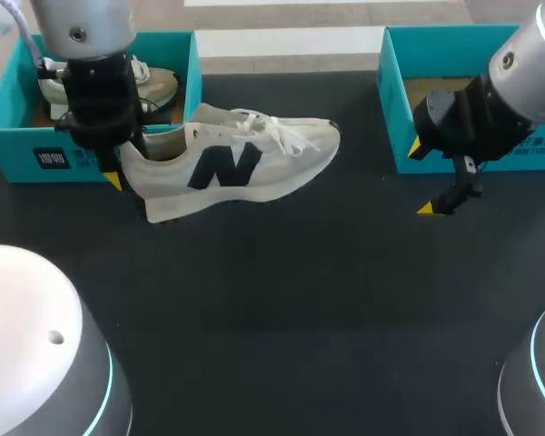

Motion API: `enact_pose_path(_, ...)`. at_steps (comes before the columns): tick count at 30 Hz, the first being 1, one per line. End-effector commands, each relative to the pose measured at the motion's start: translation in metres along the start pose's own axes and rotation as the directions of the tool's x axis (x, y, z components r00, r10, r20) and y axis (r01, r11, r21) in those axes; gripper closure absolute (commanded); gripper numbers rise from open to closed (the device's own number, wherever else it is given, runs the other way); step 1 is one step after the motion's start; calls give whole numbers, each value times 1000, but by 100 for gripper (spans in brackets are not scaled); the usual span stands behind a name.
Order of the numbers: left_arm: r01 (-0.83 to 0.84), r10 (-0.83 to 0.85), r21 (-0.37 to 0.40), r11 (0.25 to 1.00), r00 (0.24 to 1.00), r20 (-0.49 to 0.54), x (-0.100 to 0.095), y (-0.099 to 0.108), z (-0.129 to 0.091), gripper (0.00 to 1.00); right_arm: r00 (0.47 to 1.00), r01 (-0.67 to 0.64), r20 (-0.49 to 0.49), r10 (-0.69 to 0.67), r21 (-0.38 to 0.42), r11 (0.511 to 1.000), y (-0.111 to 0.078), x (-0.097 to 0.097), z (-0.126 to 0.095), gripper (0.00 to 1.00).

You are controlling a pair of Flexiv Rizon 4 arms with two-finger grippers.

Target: Take the shoe out of the shoebox, open the shoe tongue, remove and reinsert the insole, then place the shoe into the shoebox

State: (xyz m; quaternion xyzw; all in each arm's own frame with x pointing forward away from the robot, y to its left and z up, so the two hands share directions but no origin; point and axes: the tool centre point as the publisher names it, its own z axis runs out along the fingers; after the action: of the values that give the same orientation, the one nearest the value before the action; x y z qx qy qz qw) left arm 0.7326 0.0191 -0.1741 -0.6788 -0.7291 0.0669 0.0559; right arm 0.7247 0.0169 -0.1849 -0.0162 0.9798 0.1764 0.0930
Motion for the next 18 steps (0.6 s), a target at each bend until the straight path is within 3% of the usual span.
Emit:
enact_pose_path(1, -1, 1, -2, 1000, 1000, 2, 1, 0, -1, 100, 1000, 0, -2, 0, 2, 1000, 1, -1, 2, 0)
enact_pose_path(7, -64, 59, -83, 994, 996, -67, -20, -12, 12, 100, 1000, 0, -2, 0, 2, 1000, 1, -1, 2, 0)
enact_pose_path(18, -103, 92, -77, 992, 987, -131, -57, -15, 48, 100, 1000, 0, -2, 0, 2, 1000, 1, -1, 2, 0)
